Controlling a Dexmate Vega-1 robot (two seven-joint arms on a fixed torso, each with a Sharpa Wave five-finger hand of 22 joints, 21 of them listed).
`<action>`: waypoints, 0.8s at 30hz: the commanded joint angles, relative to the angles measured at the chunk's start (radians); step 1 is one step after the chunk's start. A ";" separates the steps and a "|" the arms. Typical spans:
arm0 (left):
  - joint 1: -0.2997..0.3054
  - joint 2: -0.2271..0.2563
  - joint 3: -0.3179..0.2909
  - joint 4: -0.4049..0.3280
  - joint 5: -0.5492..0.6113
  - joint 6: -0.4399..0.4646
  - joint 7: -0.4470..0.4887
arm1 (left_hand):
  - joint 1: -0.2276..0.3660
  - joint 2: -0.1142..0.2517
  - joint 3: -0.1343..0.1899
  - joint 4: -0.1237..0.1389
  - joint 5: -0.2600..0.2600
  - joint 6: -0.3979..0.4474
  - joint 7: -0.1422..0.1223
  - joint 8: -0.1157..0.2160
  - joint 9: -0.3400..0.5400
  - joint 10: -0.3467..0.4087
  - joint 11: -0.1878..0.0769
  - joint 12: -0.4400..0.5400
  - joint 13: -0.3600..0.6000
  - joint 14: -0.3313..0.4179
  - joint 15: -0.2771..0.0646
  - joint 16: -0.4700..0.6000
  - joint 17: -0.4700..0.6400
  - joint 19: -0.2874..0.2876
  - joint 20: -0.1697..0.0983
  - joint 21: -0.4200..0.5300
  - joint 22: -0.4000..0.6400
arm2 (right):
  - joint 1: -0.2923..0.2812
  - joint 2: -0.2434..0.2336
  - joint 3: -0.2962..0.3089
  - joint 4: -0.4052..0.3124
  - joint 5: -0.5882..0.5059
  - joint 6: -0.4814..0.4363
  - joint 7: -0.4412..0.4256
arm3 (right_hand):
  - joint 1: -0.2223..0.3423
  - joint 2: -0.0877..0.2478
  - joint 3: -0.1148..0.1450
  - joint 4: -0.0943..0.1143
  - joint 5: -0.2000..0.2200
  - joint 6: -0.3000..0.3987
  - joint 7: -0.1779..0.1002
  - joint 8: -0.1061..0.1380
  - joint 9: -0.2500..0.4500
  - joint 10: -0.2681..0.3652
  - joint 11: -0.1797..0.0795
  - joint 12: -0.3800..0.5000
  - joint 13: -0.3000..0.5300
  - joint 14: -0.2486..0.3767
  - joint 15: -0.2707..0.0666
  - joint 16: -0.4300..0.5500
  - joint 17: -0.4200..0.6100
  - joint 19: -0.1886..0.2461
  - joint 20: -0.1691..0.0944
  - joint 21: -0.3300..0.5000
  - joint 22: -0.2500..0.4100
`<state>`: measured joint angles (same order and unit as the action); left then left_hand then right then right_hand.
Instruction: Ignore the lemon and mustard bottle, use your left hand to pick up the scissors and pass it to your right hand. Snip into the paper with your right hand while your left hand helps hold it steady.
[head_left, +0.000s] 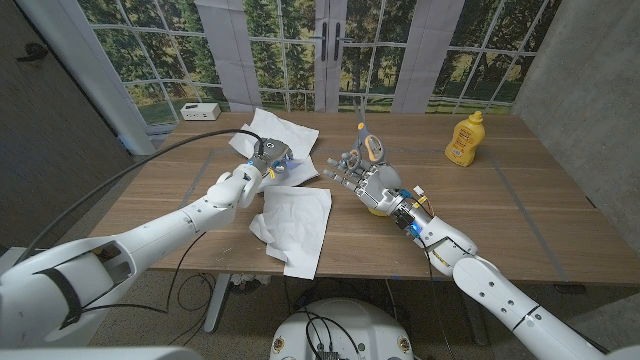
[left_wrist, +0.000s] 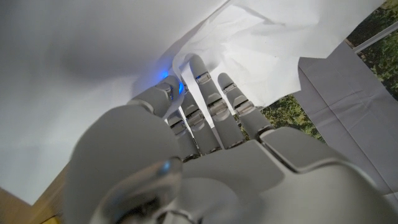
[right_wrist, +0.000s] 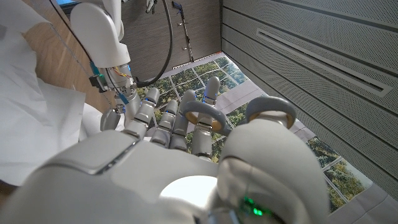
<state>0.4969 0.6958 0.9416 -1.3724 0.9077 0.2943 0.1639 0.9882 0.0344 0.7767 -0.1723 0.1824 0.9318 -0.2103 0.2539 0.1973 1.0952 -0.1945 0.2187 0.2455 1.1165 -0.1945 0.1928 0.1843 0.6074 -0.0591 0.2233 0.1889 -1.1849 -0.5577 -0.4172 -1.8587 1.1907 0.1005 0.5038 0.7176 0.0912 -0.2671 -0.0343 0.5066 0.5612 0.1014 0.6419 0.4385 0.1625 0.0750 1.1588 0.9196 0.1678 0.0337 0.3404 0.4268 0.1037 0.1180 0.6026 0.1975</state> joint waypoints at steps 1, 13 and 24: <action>0.019 -0.002 0.000 0.000 0.010 0.013 0.062 | 0.053 0.031 -0.042 0.009 -0.006 0.093 0.000 0.040 0.018 0.061 -0.008 0.024 0.066 0.070 -0.048 0.002 0.005 -0.007 -0.091 0.002 0.004 | -0.010 -0.002 0.003 -0.006 0.001 0.007 0.002 | 0.009 0.007 -0.003 -0.007 -0.003 0.009 -0.001 -0.002 0.002 0.010 0.002 0.007 0.001 0.008 0.001 -0.002 0.001 0.004 0.003 -0.004 0.003; 0.067 -0.018 -0.052 0.057 -0.055 -0.054 0.366 | -0.069 0.058 0.010 0.013 0.009 0.116 0.002 0.137 0.025 0.069 -0.016 0.055 0.198 0.123 -0.045 0.004 0.029 -0.011 -0.097 0.009 0.007 | -0.019 -0.005 0.006 -0.011 -0.001 0.015 0.004 | 0.009 0.009 -0.002 -0.008 -0.004 0.010 -0.001 -0.004 0.004 0.009 0.002 0.009 0.000 0.007 0.001 -0.003 0.001 0.005 0.003 -0.006 0.003; 0.078 -0.009 -0.074 0.080 -0.072 -0.110 0.545 | -0.076 0.053 0.024 0.014 0.014 0.145 0.003 0.196 0.029 0.077 -0.015 0.048 0.202 0.126 -0.045 0.002 0.027 -0.009 -0.098 0.011 0.007 | -0.019 -0.001 -0.001 -0.009 0.004 0.012 0.012 | 0.007 0.009 -0.002 -0.008 -0.005 0.011 -0.001 -0.008 0.005 0.008 0.002 0.011 -0.002 0.009 0.001 -0.003 0.002 0.006 0.002 -0.008 0.003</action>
<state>0.5567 0.6838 0.8943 -1.3217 0.8570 0.2311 0.5370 0.9155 0.0846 0.7915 -0.1586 0.1892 1.0772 -0.2052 0.4411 0.2247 1.1214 -0.1680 0.2352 0.3298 1.2367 -0.2378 0.1937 0.2090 0.5925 -0.0555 0.2311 0.1934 -1.2024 -0.5609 -0.4127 -1.8680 1.1907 0.1134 0.5077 0.7282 0.1018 -0.2671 -0.0342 0.5027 0.5647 0.0978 0.6344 0.4382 0.1622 0.0753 1.1624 0.9157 0.1677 0.0337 0.3404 0.4268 0.1037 0.1180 0.5951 0.1974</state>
